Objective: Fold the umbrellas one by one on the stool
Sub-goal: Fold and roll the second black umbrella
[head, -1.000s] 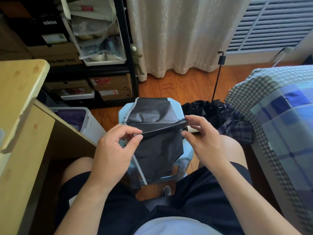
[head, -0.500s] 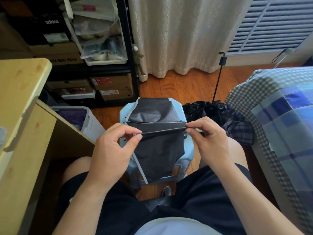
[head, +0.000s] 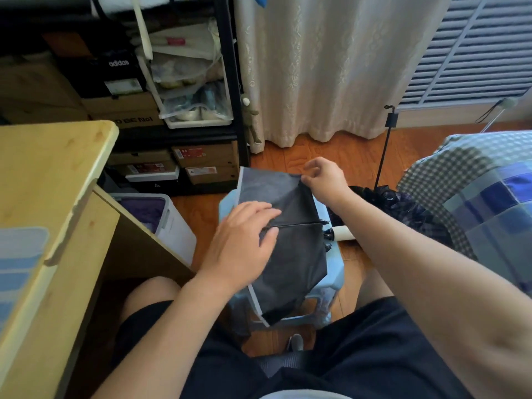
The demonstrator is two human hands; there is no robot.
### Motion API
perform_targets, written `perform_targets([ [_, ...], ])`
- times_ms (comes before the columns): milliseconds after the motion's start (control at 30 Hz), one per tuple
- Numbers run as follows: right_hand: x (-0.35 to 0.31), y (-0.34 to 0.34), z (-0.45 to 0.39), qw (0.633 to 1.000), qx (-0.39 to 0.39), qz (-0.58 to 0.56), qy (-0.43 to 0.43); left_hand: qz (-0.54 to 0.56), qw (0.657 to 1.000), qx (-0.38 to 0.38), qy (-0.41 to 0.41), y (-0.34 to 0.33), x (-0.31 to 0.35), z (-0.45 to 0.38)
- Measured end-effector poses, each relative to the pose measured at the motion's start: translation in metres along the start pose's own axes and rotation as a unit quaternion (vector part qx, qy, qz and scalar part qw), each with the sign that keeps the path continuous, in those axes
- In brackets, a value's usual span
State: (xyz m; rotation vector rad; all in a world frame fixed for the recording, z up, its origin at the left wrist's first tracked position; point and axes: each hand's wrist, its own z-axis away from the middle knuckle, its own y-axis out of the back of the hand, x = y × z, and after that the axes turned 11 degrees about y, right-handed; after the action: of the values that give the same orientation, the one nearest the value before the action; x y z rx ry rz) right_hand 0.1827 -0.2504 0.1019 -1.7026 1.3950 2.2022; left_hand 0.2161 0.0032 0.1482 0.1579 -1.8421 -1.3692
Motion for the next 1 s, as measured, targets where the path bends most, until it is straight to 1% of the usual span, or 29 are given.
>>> perform_targets([
  [33, 0.004, -0.005, -0.008, 0.999, -0.028, 0.038, -0.024, -0.054, 0.996, -0.064, 0.03, -0.011, -0.005, -0.005],
  [67, 0.005, -0.009, -0.011, 0.996, -0.038, 0.065, -0.042, -0.122, 0.985, -0.111, 0.053, -0.02, -0.011, -0.012],
  [100, 0.003, -0.012, -0.009, 0.996, -0.027, 0.079, -0.044, -0.183, 0.971, -0.139, 0.061, -0.028, -0.017, -0.018],
  [133, 0.001, -0.014, -0.001, 0.996, -0.007, 0.08, -0.027, -0.224, 0.96, -0.154, 0.061, -0.034, -0.023, -0.024],
  [167, -0.001, -0.015, 0.012, 0.997, 0.007, 0.074, 0.008, -0.244, 0.954, -0.165, 0.061, -0.038, -0.028, -0.029],
  [200, -0.002, -0.015, 0.028, 0.996, 0.006, 0.075, 0.051, -0.25, 0.95, -0.178, 0.061, -0.041, -0.033, -0.033],
  [233, -0.002, -0.014, 0.048, 0.992, -0.006, 0.084, 0.092, -0.249, 0.947, -0.193, 0.061, -0.043, -0.036, -0.036],
  [267, 0.002, -0.012, 0.067, 0.99, -0.016, 0.087, 0.11, -0.248, 0.944, -0.209, 0.062, -0.045, -0.04, -0.038],
  [300, 0.006, -0.008, 0.087, 0.991, -0.015, 0.08, 0.107, -0.246, 0.941, -0.224, 0.065, -0.046, -0.043, -0.041],
  [367, 0.02, -0.001, 0.122, 0.998, 0.03, 0.033, 0.05, -0.243, 0.939, -0.236, 0.068, -0.045, -0.046, -0.044],
  [400, 0.027, 0.002, 0.136, 0.997, 0.072, -0.006, 0.011, -0.23, 0.945, -0.219, 0.073, -0.044, -0.046, -0.043],
  [433, 0.034, 0.004, 0.149, 0.992, 0.114, -0.04, -0.022, -0.197, 0.96, -0.181, 0.082, -0.042, -0.044, -0.038],
  [467, 0.039, 0.005, 0.161, 0.987, 0.143, -0.063, -0.042, -0.143, 0.978, -0.12, 0.097, -0.039, -0.042, -0.029],
  [500, 0.042, 0.004, 0.172, 0.984, 0.15, -0.074, -0.053, -0.073, 0.989, -0.046, 0.12, -0.034, -0.038, -0.016],
  [533, 0.045, 0.001, 0.182, 0.986, 0.138, -0.074, -0.057, -0.002, 0.988, 0.025, 0.152, -0.029, -0.035, 0.001],
  [567, 0.046, -0.002, 0.189, 0.99, 0.114, -0.066, -0.055, 0.05, 0.978, 0.071, 0.19, -0.026, -0.035, 0.017],
  [600, 0.048, -0.007, 0.195, 0.993, 0.089, -0.054, -0.051, 0.072, 0.966, 0.075, 0.235, -0.023, -0.036, 0.033],
  [633, 0.049, -0.011, 0.197, 0.996, 0.071, -0.041, -0.04, 0.073, 0.955, 0.042, 0.284, -0.022, -0.037, 0.045],
  [700, 0.048, -0.019, 0.197, 0.999, 0.044, -0.015, -0.016, 0.056, 0.93, -0.061, 0.359, -0.024, -0.04, 0.062],
  [767, 0.045, -0.025, 0.192, 1.0, 0.017, 0.012, 0.011, 0.074, 0.912, -0.131, 0.381, -0.024, -0.04, 0.069],
  [833, 0.039, -0.029, 0.188, 0.999, 0.006, 0.014, 0.036, 0.128, 0.9, -0.168, 0.382, -0.022, -0.036, 0.07],
  [900, 0.033, -0.032, 0.185, 0.998, 0.015, -0.005, 0.063, 0.171, 0.897, -0.16, 0.374, -0.015, -0.028, 0.067],
  [1000, 0.029, -0.033, 0.182, 0.996, 0.032, -0.021, 0.083, 0.163, 0.917, -0.098, 0.351, -0.003, -0.02, 0.059],
])
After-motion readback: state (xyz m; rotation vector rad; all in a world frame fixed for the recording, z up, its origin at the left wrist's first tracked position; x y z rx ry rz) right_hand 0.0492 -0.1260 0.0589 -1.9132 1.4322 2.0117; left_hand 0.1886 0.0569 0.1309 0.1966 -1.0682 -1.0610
